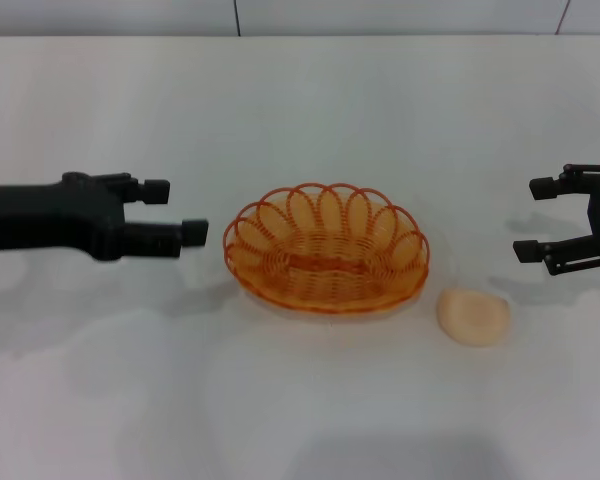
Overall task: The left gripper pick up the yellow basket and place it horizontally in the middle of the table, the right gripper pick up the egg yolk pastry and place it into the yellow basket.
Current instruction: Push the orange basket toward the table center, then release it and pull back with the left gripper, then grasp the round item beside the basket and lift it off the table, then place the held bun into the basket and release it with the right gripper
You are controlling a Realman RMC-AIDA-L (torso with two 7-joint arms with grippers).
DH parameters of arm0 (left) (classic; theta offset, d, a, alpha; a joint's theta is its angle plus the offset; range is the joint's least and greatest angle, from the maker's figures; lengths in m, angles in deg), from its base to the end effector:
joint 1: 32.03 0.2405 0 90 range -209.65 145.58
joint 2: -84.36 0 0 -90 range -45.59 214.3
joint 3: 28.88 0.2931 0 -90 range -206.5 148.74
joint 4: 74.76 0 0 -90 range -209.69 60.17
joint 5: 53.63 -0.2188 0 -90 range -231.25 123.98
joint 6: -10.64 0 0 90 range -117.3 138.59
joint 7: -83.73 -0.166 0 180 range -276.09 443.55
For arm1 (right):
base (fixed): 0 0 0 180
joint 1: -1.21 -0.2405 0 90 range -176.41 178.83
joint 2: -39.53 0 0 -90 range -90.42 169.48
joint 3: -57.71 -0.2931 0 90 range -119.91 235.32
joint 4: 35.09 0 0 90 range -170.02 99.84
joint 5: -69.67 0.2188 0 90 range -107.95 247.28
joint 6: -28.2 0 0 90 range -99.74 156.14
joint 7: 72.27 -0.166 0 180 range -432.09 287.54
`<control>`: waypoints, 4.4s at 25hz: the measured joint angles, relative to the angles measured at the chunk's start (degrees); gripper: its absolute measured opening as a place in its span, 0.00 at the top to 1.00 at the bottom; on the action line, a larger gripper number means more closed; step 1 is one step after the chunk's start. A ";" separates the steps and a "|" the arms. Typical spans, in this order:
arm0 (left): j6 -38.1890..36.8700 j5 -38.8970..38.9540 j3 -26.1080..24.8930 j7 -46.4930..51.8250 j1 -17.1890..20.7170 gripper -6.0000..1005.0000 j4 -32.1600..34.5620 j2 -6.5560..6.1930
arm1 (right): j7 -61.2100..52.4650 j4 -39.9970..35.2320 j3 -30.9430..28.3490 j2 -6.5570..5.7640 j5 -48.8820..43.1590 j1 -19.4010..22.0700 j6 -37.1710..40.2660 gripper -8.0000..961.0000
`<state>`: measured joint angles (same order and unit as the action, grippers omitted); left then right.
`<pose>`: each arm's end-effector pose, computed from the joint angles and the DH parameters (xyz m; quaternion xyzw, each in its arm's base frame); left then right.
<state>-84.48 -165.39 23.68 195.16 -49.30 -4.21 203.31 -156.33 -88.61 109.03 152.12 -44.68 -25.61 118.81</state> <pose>-0.2737 0.3258 0.0225 -0.9264 -0.3086 -0.1762 0.1243 0.2916 0.3704 0.0254 -0.9737 0.1262 0.1206 0.1467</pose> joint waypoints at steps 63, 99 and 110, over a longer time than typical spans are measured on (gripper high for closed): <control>-10.15 -0.04 -8.89 -34.07 1.07 0.11 -13.95 -2.33 | -11.70 -2.72 14.66 2.98 -4.56 1.13 -4.17 0.68; -11.19 -1.06 -8.82 -35.71 3.74 0.11 -14.06 -2.31 | -9.68 -8.10 27.67 3.33 18.54 -2.12 -11.87 0.95; -10.94 -1.63 -8.81 -36.11 3.74 0.11 -14.36 -2.14 | -5.94 -6.33 46.34 3.43 23.36 -2.56 -35.85 0.93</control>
<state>-95.42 -167.02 14.86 159.06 -45.57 -18.57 201.17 -162.27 -94.94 155.37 155.55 -21.32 -28.17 82.96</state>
